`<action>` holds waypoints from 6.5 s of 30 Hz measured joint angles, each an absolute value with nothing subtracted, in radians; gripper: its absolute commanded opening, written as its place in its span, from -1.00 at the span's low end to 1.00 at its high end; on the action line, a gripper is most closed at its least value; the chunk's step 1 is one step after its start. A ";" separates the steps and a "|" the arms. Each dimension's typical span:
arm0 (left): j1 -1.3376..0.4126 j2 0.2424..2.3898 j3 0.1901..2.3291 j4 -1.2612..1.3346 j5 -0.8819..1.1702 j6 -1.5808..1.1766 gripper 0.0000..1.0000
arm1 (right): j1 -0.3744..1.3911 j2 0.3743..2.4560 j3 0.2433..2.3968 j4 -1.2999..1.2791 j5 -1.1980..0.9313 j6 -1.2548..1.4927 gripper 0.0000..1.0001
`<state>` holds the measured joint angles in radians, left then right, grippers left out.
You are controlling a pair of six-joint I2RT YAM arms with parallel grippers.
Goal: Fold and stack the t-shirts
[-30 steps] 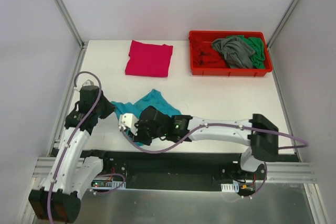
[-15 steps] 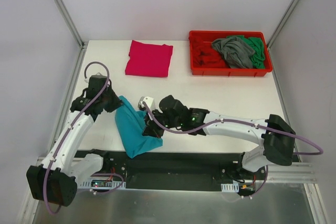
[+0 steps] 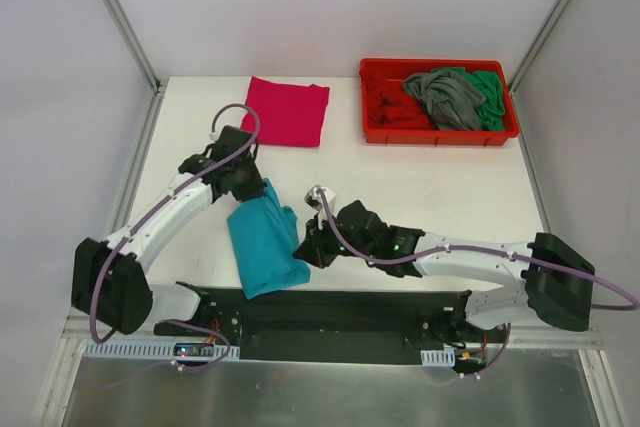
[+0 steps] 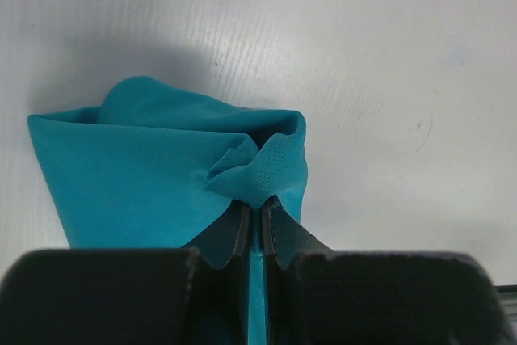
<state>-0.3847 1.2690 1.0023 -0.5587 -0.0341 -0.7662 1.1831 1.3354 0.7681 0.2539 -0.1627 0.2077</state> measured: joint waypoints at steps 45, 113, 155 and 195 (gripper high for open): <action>-0.524 0.789 0.511 -0.436 0.053 -0.726 0.98 | 0.920 1.772 1.062 0.278 -0.295 0.463 0.93; -0.324 1.726 1.025 -0.268 0.360 -0.397 0.56 | 0.845 1.426 0.704 -0.054 0.063 0.626 0.76; -0.518 1.661 0.897 -0.193 0.273 -0.671 0.23 | 0.579 1.663 0.916 -0.152 0.005 0.160 -0.04; -0.469 1.590 1.003 -0.374 0.121 -0.618 0.69 | 0.533 0.668 0.629 -0.402 0.460 0.183 0.93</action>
